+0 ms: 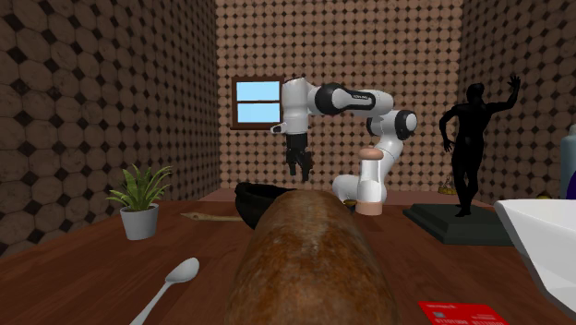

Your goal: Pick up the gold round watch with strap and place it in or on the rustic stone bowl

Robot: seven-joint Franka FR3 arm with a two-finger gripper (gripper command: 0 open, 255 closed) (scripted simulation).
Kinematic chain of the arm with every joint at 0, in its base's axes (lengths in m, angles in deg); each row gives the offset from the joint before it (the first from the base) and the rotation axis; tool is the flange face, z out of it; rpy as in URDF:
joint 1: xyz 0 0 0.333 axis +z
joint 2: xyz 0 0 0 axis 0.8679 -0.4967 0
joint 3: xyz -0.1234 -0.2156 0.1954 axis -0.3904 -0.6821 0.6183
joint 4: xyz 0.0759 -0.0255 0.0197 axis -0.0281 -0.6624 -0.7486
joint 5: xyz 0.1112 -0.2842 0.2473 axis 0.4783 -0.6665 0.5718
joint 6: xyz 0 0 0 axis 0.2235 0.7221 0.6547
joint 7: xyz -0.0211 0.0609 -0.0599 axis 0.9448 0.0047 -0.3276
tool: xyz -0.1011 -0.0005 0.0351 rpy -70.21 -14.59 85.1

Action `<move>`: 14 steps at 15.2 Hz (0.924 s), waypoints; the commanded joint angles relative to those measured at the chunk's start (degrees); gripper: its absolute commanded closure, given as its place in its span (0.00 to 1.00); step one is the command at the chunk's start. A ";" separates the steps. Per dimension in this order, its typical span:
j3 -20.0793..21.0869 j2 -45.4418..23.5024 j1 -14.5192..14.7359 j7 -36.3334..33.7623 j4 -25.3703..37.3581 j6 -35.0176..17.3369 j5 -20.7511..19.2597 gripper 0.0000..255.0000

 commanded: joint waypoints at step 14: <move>15.47 -3.39 6.70 -15.70 4.07 -4.19 13.61 0.00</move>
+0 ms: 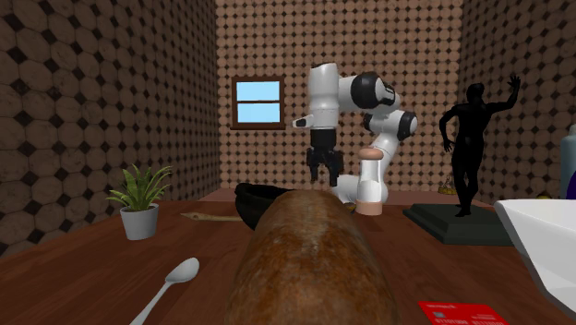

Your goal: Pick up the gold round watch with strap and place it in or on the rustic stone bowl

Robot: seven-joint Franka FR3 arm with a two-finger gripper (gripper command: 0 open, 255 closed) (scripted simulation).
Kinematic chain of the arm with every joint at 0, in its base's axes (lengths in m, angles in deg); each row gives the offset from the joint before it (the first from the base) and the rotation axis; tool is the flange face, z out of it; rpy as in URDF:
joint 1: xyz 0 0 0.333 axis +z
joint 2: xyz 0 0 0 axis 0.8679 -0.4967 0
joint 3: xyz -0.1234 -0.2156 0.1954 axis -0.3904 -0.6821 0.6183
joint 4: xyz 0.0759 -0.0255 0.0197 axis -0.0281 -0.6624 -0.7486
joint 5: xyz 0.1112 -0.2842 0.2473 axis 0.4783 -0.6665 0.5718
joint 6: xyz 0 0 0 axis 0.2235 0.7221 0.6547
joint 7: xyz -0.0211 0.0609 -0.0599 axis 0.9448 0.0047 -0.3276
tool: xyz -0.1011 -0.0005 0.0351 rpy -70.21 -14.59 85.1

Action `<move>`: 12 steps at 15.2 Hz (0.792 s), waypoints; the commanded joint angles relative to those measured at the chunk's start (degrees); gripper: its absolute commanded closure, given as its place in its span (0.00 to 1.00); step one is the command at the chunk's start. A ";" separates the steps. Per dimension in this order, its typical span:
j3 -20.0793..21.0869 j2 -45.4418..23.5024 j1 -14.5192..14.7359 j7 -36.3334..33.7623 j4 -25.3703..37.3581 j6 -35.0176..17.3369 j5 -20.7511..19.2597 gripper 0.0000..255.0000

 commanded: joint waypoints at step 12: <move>11.68 -7.02 2.49 -10.63 4.40 -7.55 6.35 0.00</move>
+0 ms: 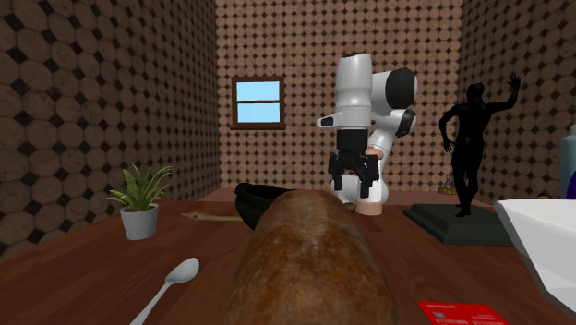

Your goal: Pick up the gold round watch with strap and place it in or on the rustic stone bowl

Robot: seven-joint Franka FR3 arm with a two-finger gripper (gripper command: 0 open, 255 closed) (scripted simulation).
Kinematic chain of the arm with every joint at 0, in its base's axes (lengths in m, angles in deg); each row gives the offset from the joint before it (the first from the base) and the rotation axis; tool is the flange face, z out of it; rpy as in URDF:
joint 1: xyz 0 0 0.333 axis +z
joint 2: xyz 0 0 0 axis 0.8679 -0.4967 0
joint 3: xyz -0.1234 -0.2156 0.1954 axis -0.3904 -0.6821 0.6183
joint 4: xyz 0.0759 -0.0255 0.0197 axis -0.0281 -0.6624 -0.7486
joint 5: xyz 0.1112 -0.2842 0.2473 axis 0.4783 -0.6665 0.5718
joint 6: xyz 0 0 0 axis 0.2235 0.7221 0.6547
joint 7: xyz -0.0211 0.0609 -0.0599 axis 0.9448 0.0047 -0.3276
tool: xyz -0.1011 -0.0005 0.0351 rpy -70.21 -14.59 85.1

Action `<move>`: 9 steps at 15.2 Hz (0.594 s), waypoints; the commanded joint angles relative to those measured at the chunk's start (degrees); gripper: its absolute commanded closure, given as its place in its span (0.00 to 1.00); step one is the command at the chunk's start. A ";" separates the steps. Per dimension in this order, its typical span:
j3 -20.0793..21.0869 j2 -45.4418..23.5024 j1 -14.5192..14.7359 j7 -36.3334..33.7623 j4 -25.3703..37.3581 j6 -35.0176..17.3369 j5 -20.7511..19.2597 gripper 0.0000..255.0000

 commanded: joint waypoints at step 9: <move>0.86 0.13 0.31 0.08 -3.55 -3.49 0.70 0.00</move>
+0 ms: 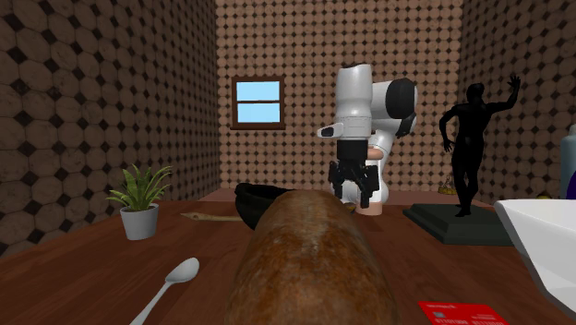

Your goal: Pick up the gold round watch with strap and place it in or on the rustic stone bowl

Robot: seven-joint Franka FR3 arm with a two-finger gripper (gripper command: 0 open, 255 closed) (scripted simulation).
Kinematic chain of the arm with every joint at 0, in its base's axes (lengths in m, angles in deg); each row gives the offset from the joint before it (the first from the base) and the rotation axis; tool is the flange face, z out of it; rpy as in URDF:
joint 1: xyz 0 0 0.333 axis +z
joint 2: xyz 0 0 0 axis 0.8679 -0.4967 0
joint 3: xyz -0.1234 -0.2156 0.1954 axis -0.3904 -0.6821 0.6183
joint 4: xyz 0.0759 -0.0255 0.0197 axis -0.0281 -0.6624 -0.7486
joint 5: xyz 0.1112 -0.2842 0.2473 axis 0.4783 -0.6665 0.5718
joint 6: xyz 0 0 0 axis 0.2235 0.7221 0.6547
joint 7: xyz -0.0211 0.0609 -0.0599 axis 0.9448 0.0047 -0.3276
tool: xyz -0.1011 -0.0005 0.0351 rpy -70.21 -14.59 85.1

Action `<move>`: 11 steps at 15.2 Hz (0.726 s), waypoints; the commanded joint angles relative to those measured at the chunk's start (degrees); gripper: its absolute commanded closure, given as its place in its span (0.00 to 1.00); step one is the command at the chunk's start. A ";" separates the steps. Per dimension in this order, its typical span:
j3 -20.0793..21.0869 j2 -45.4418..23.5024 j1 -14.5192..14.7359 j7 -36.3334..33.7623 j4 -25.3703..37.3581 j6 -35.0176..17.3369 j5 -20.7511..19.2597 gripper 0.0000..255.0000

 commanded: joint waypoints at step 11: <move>0.00 0.00 0.00 0.00 -0.01 -0.01 0.00 1.00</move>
